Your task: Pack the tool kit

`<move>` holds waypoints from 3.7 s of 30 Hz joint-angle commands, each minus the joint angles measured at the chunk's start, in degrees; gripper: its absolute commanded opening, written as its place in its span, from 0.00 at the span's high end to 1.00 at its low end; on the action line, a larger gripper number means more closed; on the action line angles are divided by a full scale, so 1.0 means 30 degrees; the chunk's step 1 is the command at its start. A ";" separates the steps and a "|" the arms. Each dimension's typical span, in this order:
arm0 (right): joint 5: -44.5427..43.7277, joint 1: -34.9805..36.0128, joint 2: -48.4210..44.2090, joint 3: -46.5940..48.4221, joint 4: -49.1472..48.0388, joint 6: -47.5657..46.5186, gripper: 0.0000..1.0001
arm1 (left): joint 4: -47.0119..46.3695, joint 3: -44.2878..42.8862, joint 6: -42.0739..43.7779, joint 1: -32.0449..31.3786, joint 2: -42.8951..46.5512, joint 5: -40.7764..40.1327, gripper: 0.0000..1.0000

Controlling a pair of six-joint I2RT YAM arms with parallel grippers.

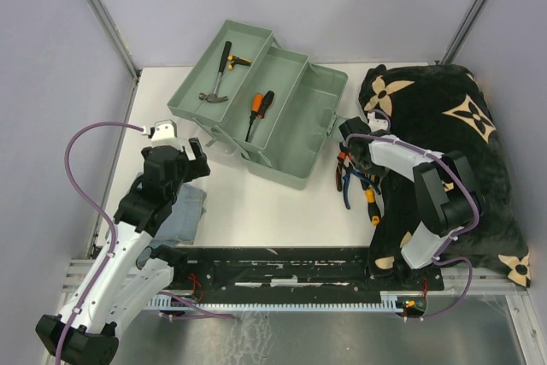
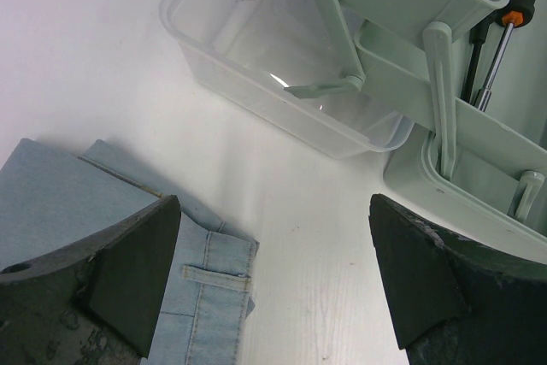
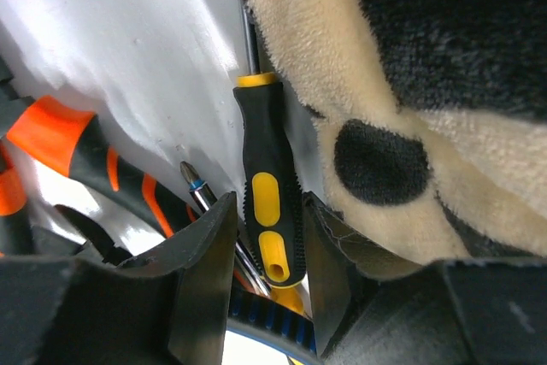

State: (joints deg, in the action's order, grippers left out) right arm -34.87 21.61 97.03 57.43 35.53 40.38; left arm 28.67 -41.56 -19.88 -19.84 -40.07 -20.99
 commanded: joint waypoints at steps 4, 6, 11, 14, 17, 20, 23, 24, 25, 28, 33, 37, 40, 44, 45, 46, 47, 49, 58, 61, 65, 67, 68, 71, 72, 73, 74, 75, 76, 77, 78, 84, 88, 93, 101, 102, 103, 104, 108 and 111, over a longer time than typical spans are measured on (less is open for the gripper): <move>0.0891 -0.0427 0.0377 -0.0486 -0.1178 0.0509 0.53 | -0.0572 -0.0150 0.0111 0.0137 0.0059 -0.0477 0.03; 0.1541 -0.0434 0.0352 -0.0791 -0.1583 0.0495 0.52 | -0.0579 -0.0150 0.0122 0.0136 0.0057 -0.0473 0.03; 0.3408 -0.0431 0.0090 -0.1460 -0.2623 0.0618 0.52 | -0.0607 -0.0150 0.0116 0.0125 0.0026 -0.0431 0.04; 0.3515 -0.0438 0.0058 -0.1530 -0.2616 0.0599 0.52 | -0.0601 -0.0150 0.0122 0.0141 0.0027 -0.0408 0.04; 0.4621 -0.0452 0.0061 -0.1496 -0.2862 -0.0217 0.52 | -0.0598 -0.0150 0.0140 0.0144 0.0021 -0.0389 0.04; 0.5666 -0.0437 0.0084 -0.1489 -0.3165 -0.0819 0.51 | -0.0609 -0.0150 0.0150 0.0130 0.0027 -0.0385 0.04; 0.5710 -0.0435 0.0167 -0.1475 -0.3087 -0.0905 0.46 | -0.0619 -0.0150 0.0152 0.0137 0.0057 -0.0392 0.04; 0.5706 -0.0434 0.0174 -0.1466 -0.3058 -0.0923 0.46 | -0.0608 -0.0143 0.0144 0.0137 0.0050 -0.0386 0.04; 0.5728 -0.0434 0.0175 -0.1454 -0.3054 -0.0943 0.46 | -0.0593 -0.0149 0.0151 0.0152 0.0057 -0.0385 0.04; 0.5941 -0.0436 0.0050 -0.1488 -0.3132 -0.1057 0.49 | -0.0606 -0.0150 0.0148 0.0137 0.0064 -0.0385 0.04; 0.6254 -0.0438 -0.0421 -0.1558 -0.3253 -0.1343 0.62 | -0.0612 -0.0150 0.0152 0.0137 0.0039 -0.0385 0.04; 0.6719 -0.0438 -0.1184 -0.1849 -0.3640 -0.1886 0.74 | -0.0612 -0.0150 0.0152 0.0135 0.0065 -0.0387 0.04; 0.6727 -0.0434 -0.1904 -0.2155 -0.3758 -0.2327 0.83 | -0.0620 -0.0150 0.0154 0.0166 0.0083 -0.0389 0.04; 0.6664 -0.0436 -0.3061 -0.2504 -0.3826 -0.2645 0.84 | -0.0639 -0.0150 0.0152 0.0166 0.0043 -0.0289 0.04; 0.6822 -0.0412 -0.3508 -0.2565 -0.3890 -0.2711 0.84 | -0.0666 -0.0150 0.0148 0.0166 0.0057 -0.0292 0.04; 0.6955 -0.0432 -0.3797 -0.2609 -0.3913 -0.2756 0.85 | -0.0666 -0.0136 0.0153 0.0166 0.0083 -0.0245 0.04; 0.7012 -0.0430 -0.4061 -0.2629 -0.3883 -0.2788 0.85 | -0.0651 -0.0123 0.0152 0.0166 0.0086 -0.0239 0.04; 0.7053 -0.0435 -0.4524 -0.2613 -0.3798 -0.2796 0.85 | -0.0648 -0.0119 0.0150 0.0156 0.0087 -0.0247 0.04; 0.6401 -0.0422 -0.5920 -0.2330 -0.2854 -0.2343 0.85 | -0.0643 -0.0121 0.0152 0.0166 0.0084 -0.0166 0.04; 0.6496 -0.0442 -0.6117 -0.2455 -0.3014 -0.2172 0.85 | -0.0671 -0.0121 0.0152 0.0166 0.0083 -0.0129 0.04; 0.6609 -0.0442 -0.5263 -0.2481 -0.3054 -0.1801 0.85 | -0.0671 -0.0121 0.0166 0.0166 0.0087 -0.0147 0.04; 0.6132 -0.0450 -0.4312 -0.2210 -0.2643 -0.1664 0.84 | -0.0650 -0.0121 0.0151 0.0163 0.0084 -0.0123 0.04; 0.5990 -0.0440 -0.3858 -0.2048 -0.2504 -0.1706 0.84 | -0.0656 -0.0121 0.0152 0.0166 0.0112 -0.0121 0.04; 0.5328 -0.0501 -0.2926 -0.1927 -0.2479 -0.1775 0.82 | -0.0667 -0.0121 0.0152 0.0152 0.0089 -0.0148 0.04; 0.5232 -0.0557 -0.2701 -0.1924 -0.2560 -0.1830 0.81 | -0.0658 -0.0121 0.0159 0.0165 0.0087 -0.0152 0.04; 0.5347 -0.0655 -0.2569 -0.1881 -0.2644 -0.1906 0.80 | -0.0661 -0.0121 0.0167 0.0166 0.0087 -0.0165 0.04; 0.5548 -0.0715 -0.2424 -0.1861 -0.2746 -0.2004 0.79 | -0.0664 -0.0121 0.0153 0.0166 0.0087 -0.0174 0.04; 0.5734 -0.0751 -0.2289 -0.1844 -0.2847 -0.2082 0.78 | -0.0654 -0.0121 0.0152 0.0166 0.0083 -0.0154 0.04; 0.5900 -0.0803 -0.2184 -0.1808 -0.2900 -0.2132 0.77 | -0.0686 -0.0121 0.0152 0.0166 0.0064 -0.0155 0.04; 0.6038 -0.0854 -0.2057 -0.1800 -0.2969 -0.2186 0.75 | -0.0694 -0.0121 0.0170 0.0166 0.0058 -0.0177 0.04; 0.6180 -0.0893 -0.1910 -0.1814 -0.3032 -0.2204 0.73 | -0.0684 -0.0121 0.0180 0.0166 0.0058 -0.0179 0.04; 0.7283 -0.1100 -0.0983 -0.2100 -0.3696 -0.2272 0.64 | -0.0707 -0.0121 0.0179 0.0167 0.0028 -0.0180 0.04; 0.7288 -0.1170 -0.0734 -0.2283 -0.4038 -0.2189 0.62 | -0.0698 -0.0121 0.0181 0.0174 0.0010 -0.0181 0.04; 0.7088 -0.1172 -0.0663 -0.2301 -0.4011 -0.2181 0.52 | -0.0705 -0.0121 0.0206 0.0196 -0.0001 -0.0209 0.04; 0.6650 -0.1196 -0.0955 -0.2442 -0.3746 -0.2209 0.67 | -0.0697 -0.0121 0.0210 0.0224 -0.0067 -0.0146 0.04; 0.6557 -0.1189 -0.1244 -0.2473 -0.3682 -0.2236 0.71 | -0.0705 -0.0121 0.0210 0.0238 -0.0060 -0.0124 0.04; 0.6410 -0.1180 -0.1596 -0.2510 -0.3634 -0.2261 0.73 | -0.0696 -0.0121 0.0210 0.0252 -0.0060 -0.0122 0.04; 0.6193 -0.1194 -0.2006 -0.2573 -0.3558 -0.2268 0.77 | -0.0702 -0.0121 0.0210 0.0254 -0.0060 -0.0121 0.04; 0.5526 -0.1212 -0.4232 -0.2888 -0.3258 -0.2373 0.86 | -0.0678 -0.0119 0.0210 0.0261 -0.0004 -0.0143 0.04; 0.5501 -0.1187 -0.6066 -0.3145 -0.3122 -0.2364 0.89 | -0.0687 -0.0136 0.0202 0.0255 0.0020 -0.0165 0.05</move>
State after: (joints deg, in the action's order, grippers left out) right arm -15.94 17.89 87.22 48.12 26.04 33.23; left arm 28.64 -41.56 -19.88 -19.55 -40.45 -20.91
